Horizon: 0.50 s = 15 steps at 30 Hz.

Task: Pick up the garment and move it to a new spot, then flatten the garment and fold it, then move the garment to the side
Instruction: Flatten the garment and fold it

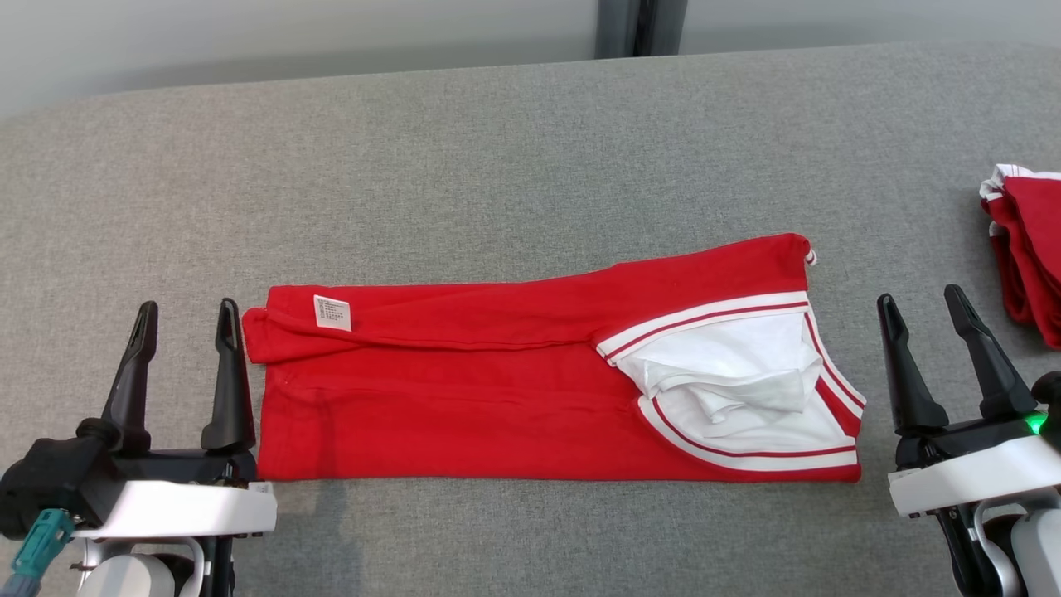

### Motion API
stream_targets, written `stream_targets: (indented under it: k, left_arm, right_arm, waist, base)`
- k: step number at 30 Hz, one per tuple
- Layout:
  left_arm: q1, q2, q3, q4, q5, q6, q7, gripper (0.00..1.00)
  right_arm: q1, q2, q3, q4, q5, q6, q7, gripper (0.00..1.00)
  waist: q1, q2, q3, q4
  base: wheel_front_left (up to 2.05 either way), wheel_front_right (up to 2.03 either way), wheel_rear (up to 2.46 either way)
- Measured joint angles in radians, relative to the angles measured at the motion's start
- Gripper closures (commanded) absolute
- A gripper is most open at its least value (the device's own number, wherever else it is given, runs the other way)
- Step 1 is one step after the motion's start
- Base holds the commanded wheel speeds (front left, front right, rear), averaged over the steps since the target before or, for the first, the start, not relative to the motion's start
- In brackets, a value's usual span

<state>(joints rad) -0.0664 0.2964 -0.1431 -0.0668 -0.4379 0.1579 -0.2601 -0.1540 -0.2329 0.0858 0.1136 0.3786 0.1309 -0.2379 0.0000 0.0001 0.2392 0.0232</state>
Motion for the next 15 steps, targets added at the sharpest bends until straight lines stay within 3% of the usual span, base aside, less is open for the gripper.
stream_targets:
  k: [8,15]
  left_arm:
    - [-0.009,-0.001,-0.018,0.003,0.012,-0.003,0.000,0.00]
    - [-0.051,-0.013,-0.041,0.009,0.018,-0.007,0.000,0.00]
  right_arm:
    - [-0.021,-0.018,-0.004,0.019,-0.018,0.000,0.031,0.00]
    - [-0.086,-0.002,0.050,0.174,0.003,0.000,0.064,0.00]
  waist:
    - [0.0000,0.0000,0.011,0.010]
    - [0.0000,0.0000,0.048,0.028]
  base:
    - [0.00,0.00,0.00]
    - [0.00,0.00,0.00]
